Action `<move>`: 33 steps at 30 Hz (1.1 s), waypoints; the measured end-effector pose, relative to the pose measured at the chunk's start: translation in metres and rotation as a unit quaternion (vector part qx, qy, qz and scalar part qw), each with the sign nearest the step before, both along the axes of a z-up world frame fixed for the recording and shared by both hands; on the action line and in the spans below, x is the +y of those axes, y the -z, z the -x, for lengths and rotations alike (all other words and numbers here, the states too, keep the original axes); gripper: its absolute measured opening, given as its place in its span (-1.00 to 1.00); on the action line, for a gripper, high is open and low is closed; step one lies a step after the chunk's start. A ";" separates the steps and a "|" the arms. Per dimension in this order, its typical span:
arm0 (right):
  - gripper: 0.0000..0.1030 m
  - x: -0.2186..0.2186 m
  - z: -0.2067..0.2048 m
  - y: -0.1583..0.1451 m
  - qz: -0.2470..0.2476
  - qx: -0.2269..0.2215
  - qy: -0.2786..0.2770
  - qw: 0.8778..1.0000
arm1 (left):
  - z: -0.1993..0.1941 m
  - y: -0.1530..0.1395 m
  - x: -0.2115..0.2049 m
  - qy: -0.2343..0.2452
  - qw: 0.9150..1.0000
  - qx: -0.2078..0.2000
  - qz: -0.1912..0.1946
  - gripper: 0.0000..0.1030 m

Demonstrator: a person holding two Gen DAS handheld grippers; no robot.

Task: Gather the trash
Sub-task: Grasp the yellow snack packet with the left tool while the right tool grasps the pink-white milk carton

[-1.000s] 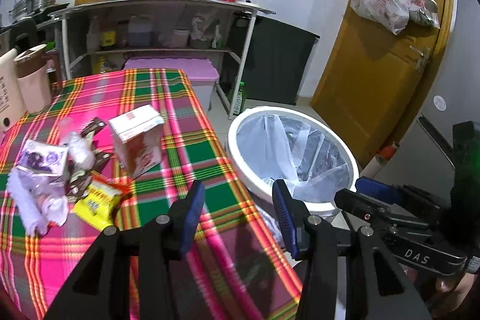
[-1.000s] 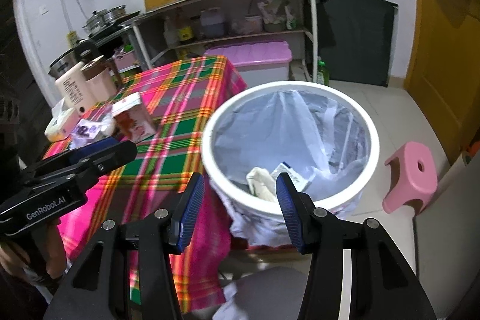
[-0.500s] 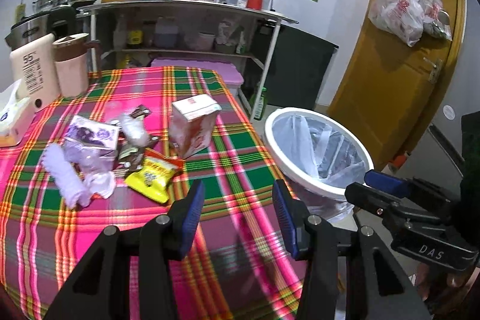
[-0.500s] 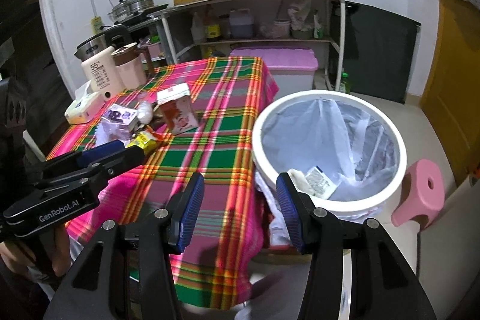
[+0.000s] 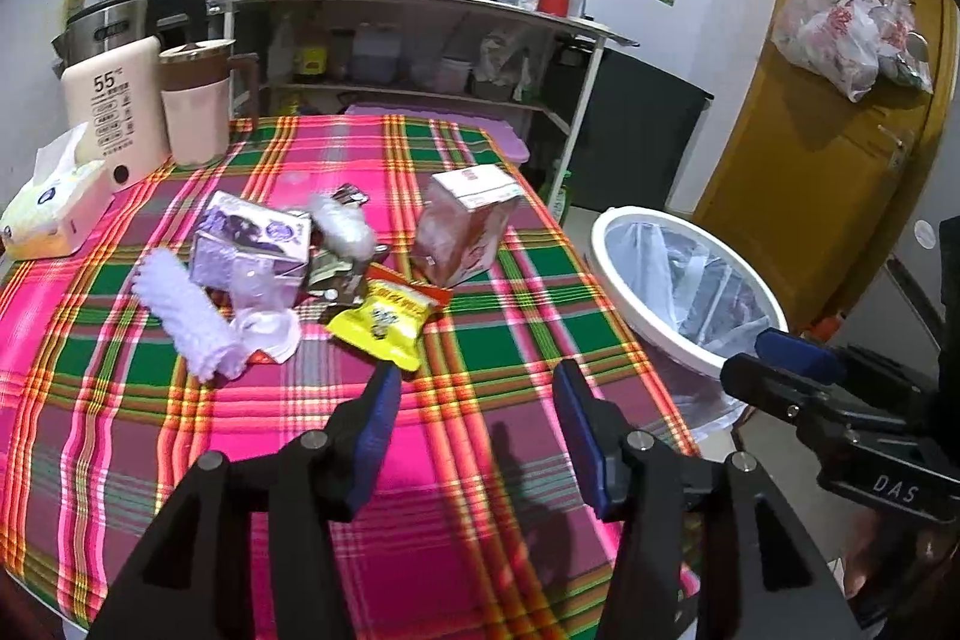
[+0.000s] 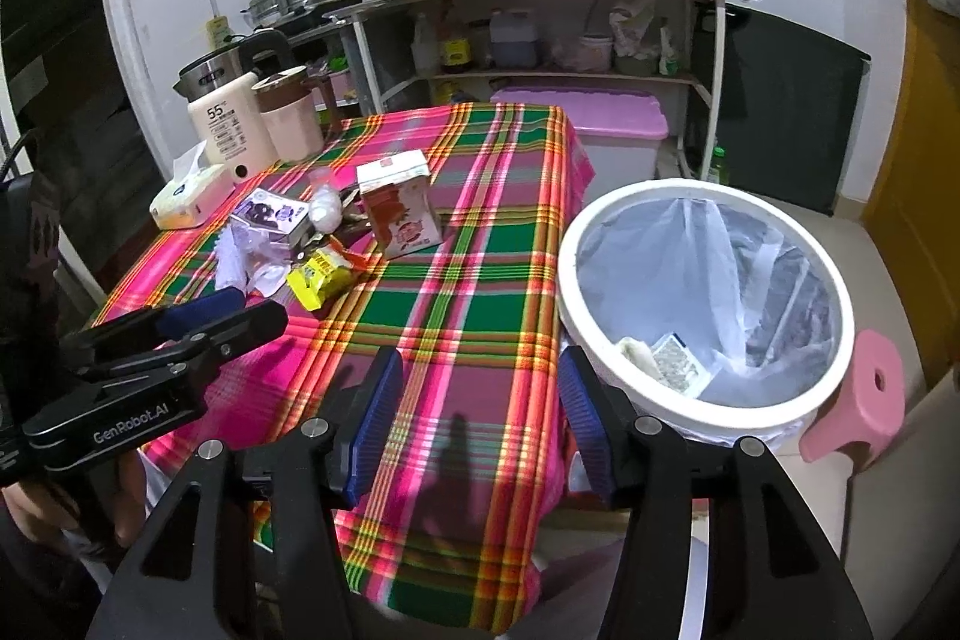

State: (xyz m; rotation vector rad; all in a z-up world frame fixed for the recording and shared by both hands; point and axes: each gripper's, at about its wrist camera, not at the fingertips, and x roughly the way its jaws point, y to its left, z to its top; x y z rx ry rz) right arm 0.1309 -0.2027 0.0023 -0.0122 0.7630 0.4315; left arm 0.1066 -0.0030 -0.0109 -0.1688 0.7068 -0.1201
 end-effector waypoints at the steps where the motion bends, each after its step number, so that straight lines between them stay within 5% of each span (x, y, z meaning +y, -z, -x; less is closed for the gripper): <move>1: 0.10 0.001 -0.001 0.001 -0.001 0.001 -0.003 1.000 | 0.000 0.001 0.002 -0.003 1.000 0.001 0.000 0.09; 15: 0.17 0.019 -0.017 0.017 -0.009 0.019 -0.036 0.999 | -0.027 0.022 0.029 -0.042 0.999 0.030 -0.010 0.11; 24: 0.17 0.020 -0.033 0.023 -0.002 0.025 -0.030 0.999 | -0.062 0.028 0.021 -0.007 0.998 0.034 -0.046 0.12; 33: 0.17 0.021 -0.049 0.026 -0.002 0.029 -0.022 0.999 | -0.087 0.037 0.022 0.015 0.997 0.069 -0.028 0.12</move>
